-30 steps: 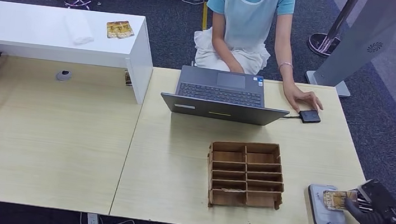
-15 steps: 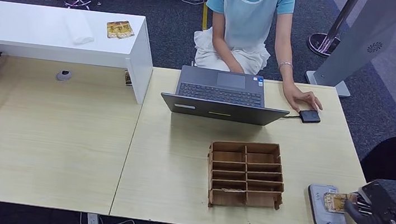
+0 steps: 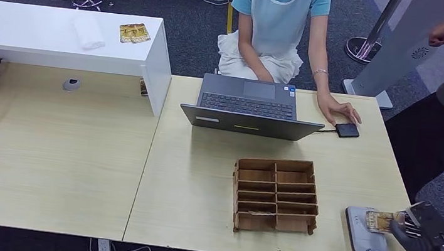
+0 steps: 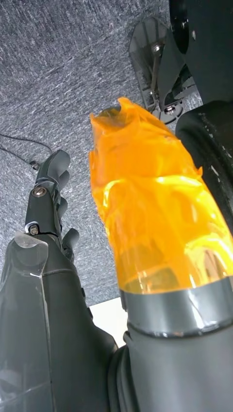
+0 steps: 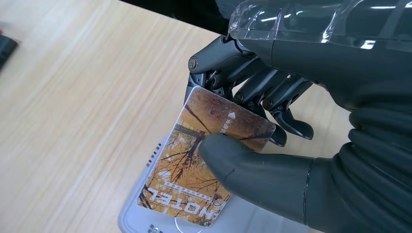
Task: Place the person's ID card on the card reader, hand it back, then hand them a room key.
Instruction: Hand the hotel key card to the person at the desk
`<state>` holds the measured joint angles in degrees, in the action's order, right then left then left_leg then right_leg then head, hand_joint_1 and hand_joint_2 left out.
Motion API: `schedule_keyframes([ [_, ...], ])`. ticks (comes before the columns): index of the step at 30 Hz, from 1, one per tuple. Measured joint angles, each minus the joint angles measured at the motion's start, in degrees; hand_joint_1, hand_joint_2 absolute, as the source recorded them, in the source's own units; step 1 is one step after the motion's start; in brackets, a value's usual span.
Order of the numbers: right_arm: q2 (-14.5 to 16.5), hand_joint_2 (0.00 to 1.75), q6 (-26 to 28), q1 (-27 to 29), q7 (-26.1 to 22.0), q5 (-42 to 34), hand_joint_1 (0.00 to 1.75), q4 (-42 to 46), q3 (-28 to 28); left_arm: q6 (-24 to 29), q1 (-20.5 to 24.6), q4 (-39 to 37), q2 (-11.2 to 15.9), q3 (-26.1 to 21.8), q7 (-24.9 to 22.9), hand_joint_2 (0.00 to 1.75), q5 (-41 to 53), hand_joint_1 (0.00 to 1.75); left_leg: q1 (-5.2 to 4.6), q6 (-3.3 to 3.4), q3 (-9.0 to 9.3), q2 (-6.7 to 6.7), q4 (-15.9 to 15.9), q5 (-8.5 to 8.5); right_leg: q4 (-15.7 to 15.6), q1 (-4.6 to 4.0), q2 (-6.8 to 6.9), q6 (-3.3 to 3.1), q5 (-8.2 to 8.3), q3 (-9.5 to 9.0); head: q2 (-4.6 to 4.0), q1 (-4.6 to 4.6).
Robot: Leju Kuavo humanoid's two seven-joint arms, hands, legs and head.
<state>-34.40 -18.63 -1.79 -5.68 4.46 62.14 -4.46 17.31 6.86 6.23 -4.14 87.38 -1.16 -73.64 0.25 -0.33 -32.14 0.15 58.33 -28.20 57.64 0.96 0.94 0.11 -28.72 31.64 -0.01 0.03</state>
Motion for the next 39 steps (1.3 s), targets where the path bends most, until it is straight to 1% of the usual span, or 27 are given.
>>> schedule_keyframes([
  [6,0.15,1.75,-0.05,0.22,-0.3,-0.09,1.75,2.42,-1.67,0.0,0.0,0.0,0.01,0.0,0.21,0.0,-0.43,0.0,0.0,0.0,0.0,0.0,0.0,0.0,0.0,0.0,0.0,0.0,0.0,0.0,0.0,0.01],
  [15,0.28,1.75,0.14,0.22,-2.1,-0.83,1.75,7.73,-3.53,0.03,-0.01,0.0,0.01,0.0,0.32,0.0,-1.3,0.0,0.0,0.0,0.0,-0.02,0.0,0.0,0.0,-0.01,-0.02,0.0,0.0,0.0,0.0,0.01],
  [26,0.28,1.75,0.21,0.24,-2.56,-0.9,1.75,10.75,-3.98,0.04,-0.01,0.0,-0.01,0.0,0.39,0.0,-1.62,0.0,0.0,0.0,0.0,-0.02,0.0,0.0,0.0,0.0,-0.02,0.0,0.0,0.0,-0.01,0.02],
  [29,0.26,1.75,0.33,0.19,-3.02,-0.62,1.75,12.77,-3.97,0.05,-0.01,0.0,0.01,0.0,0.5,0.0,-2.04,0.0,0.0,0.0,-0.01,-0.03,0.0,0.0,0.01,0.0,-0.02,0.0,0.0,0.0,0.0,0.01],
  [34,-0.25,1.75,2.23,-1.21,-3.02,3.01,1.75,17.77,-3.12,0.08,0.0,0.0,-0.02,0.0,0.79,0.0,-2.67,0.0,0.0,-0.01,-0.01,-0.03,0.0,0.01,0.02,-0.01,-0.03,0.0,0.0,0.0,-0.01,0.01],
  [39,-1.11,1.75,5.23,-5.71,-1.84,7.8,1.75,21.66,0.18,0.09,0.04,0.0,-0.05,0.0,0.8,0.0,-3.27,0.0,0.0,-0.01,0.01,-0.09,0.0,0.03,0.04,0.0,-0.1,0.0,0.01,0.0,-0.01,0.01],
])
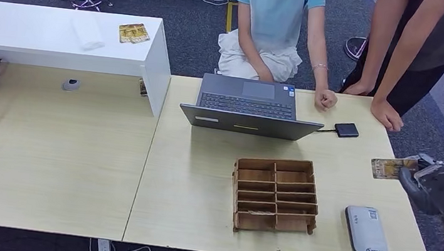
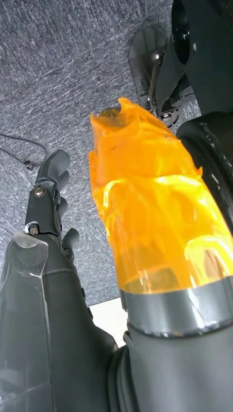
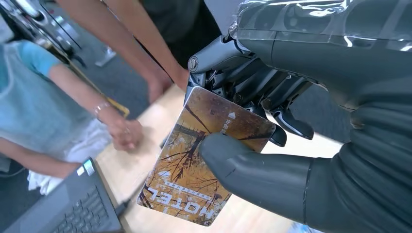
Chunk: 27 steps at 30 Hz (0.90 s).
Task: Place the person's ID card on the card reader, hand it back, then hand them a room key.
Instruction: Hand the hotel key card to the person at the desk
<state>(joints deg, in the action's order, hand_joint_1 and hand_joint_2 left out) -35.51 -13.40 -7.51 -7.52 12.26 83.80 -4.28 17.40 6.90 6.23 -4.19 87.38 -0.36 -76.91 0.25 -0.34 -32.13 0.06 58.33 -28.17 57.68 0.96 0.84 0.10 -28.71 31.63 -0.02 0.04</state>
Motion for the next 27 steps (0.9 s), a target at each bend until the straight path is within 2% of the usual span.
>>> schedule_keyframes([
  [4,-0.64,1.75,3.45,-4.57,1.7,4.47,1.75,1.97,3.01,0.0,0.01,0.0,-0.08,0.0,-0.02,0.0,-0.24,0.0,0.0,0.0,0.01,0.01,0.0,0.01,0.0,0.0,0.0,0.0,0.01,-0.01,0.0,-0.01],
  [8,-1.06,1.75,8.47,-8.78,4.08,13.01,1.75,2.87,6.16,0.0,0.05,0.0,-0.19,0.0,-0.4,0.0,0.16,0.0,0.0,0.0,0.0,-0.01,0.0,0.01,0.01,0.0,-0.01,0.0,0.01,-0.02,0.0,-0.01],
  [13,-1.08,1.75,11.85,-15.63,6.18,22.71,1.75,2.97,11.43,-0.05,0.28,0.0,-0.27,0.0,-0.69,0.0,1.34,0.0,0.0,-0.02,0.01,-0.03,0.0,0.02,0.04,-0.01,-0.03,0.0,0.02,0.0,0.0,-0.01],
  [19,-0.13,1.75,13.63,-24.33,8.02,29.94,1.75,1.2,18.21,-0.09,0.4,0.0,-0.52,0.0,-1.07,0.0,2.88,0.0,0.01,-0.04,0.01,-0.02,0.0,0.04,0.09,-0.01,-0.02,-0.02,0.03,0.0,0.0,-0.01],
  [27,3.26,1.75,14.42,-33.45,9.64,35.7,1.75,-4.56,25.79,-0.13,0.54,0.0,-0.72,0.0,-1.32,0.0,4.79,0.0,0.01,-0.05,0.01,-0.01,0.0,0.06,0.11,-0.02,-0.01,-0.03,0.04,0.0,0.01,0.0],
])
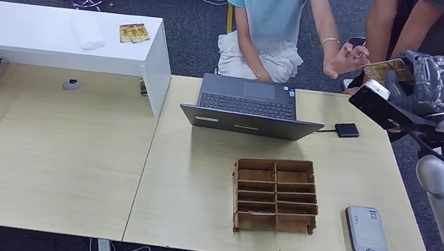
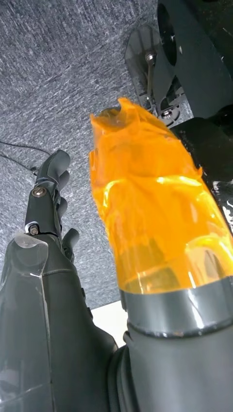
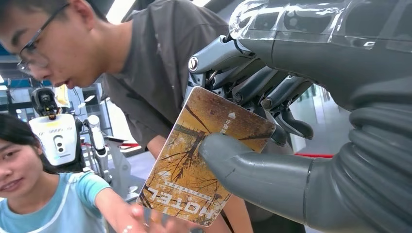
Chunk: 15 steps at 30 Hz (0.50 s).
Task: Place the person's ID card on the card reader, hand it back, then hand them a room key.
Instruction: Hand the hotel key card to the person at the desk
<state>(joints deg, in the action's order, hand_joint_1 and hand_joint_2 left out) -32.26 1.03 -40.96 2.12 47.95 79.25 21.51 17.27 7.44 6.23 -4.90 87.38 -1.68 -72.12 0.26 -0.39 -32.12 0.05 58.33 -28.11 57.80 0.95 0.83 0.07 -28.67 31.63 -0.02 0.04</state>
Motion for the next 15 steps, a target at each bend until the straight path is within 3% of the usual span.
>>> schedule_keyframes([
  [15,6.68,1.75,3.02,-8.24,2.86,10.23,1.75,-14.94,9.2,-0.34,0.43,0.0,-0.1,0.0,-1.38,0.0,3.5,0.0,0.01,-0.03,0.0,0.04,0.0,0.03,0.01,0.0,0.04,-0.01,0.01,0.0,0.0,-0.01],
])
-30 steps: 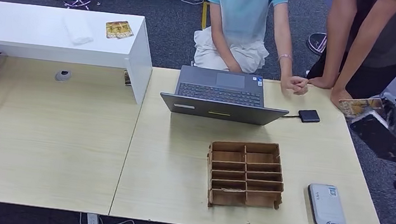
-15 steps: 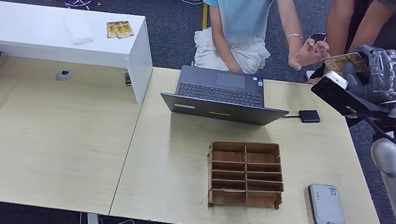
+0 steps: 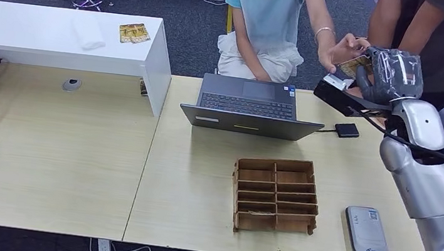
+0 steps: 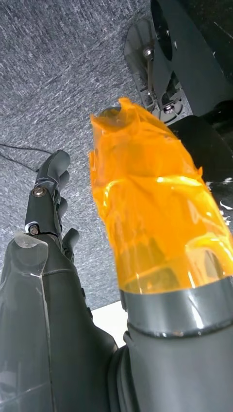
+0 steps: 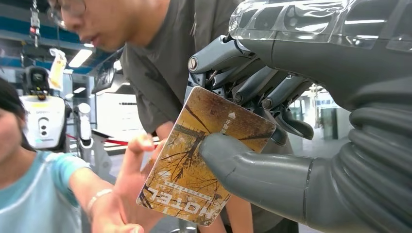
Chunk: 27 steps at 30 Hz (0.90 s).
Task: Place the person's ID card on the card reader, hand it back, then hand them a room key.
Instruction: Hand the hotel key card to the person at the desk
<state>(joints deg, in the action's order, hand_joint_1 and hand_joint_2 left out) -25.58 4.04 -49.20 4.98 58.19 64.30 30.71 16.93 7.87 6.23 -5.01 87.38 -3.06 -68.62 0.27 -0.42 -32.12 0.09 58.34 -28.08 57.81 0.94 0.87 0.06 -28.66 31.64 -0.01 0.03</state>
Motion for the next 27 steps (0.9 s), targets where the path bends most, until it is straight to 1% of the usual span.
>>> schedule_keyframes([
  [9,1.91,1.75,3.22,-1.79,0.48,3.63,1.74,-6.71,1.5,-0.04,0.26,0.0,-0.03,0.0,-0.33,0.0,1.03,0.0,0.0,0.0,0.0,0.01,0.01,0.0,0.0,0.0,0.01,0.0,0.0,0.0,0.0,0.01],
  [11,2.11,1.75,4.17,-1.97,0.57,4.34,1.64,-7.56,1.51,-0.04,0.27,0.0,-0.07,0.0,-0.36,0.0,1.23,0.0,0.0,0.0,0.0,0.01,0.01,0.0,0.0,0.0,0.01,0.0,0.0,0.0,-0.01,0.01],
  [12,2.19,1.75,4.64,-2.02,0.63,4.64,1.4,-7.91,1.51,-0.03,0.27,0.0,-0.1,0.0,-0.37,0.0,1.31,0.0,0.0,0.0,0.0,0.01,0.01,0.0,0.0,0.0,0.01,0.0,0.0,0.01,-0.01,0.01],
  [14,2.32,1.75,5.5,-2.06,0.76,5.07,0.71,-8.43,1.51,-0.02,0.29,0.0,-0.16,0.0,-0.38,0.0,1.41,0.0,0.0,0.0,0.0,0.0,0.01,0.0,0.0,0.0,0.0,0.0,0.0,0.01,-0.01,0.01],
  [15,2.36,1.75,5.92,-2.07,0.81,5.28,0.32,-8.63,1.51,-0.02,0.3,0.0,-0.18,0.0,-0.39,0.0,1.45,0.0,0.0,0.0,0.01,0.0,0.01,0.0,0.0,0.0,0.0,0.0,0.0,0.01,0.0,0.01],
  [16,2.38,1.75,6.29,-2.07,0.85,5.42,0.14,-8.8,1.51,-0.02,0.3,0.0,-0.19,0.0,-0.39,0.0,1.48,0.0,0.0,0.0,0.01,0.0,0.01,0.0,0.0,0.0,0.0,0.0,0.0,0.01,0.0,0.01],
  [18,2.43,1.75,6.8,-2.06,0.86,5.66,0.0,-9.09,1.47,-0.01,0.31,0.0,-0.21,0.0,-0.39,0.0,1.53,0.0,0.0,0.0,0.01,0.0,0.01,0.0,0.0,0.0,0.0,0.0,0.0,0.01,0.01,0.01],
  [27,2.52,1.75,7.41,-1.57,0.86,5.81,0.0,-9.41,0.13,0.03,0.31,0.0,-0.24,0.0,-0.39,0.0,1.48,0.0,0.0,0.0,0.02,-0.01,0.01,0.0,0.0,0.0,-0.01,0.0,0.0,0.03,-0.01,0.01],
])
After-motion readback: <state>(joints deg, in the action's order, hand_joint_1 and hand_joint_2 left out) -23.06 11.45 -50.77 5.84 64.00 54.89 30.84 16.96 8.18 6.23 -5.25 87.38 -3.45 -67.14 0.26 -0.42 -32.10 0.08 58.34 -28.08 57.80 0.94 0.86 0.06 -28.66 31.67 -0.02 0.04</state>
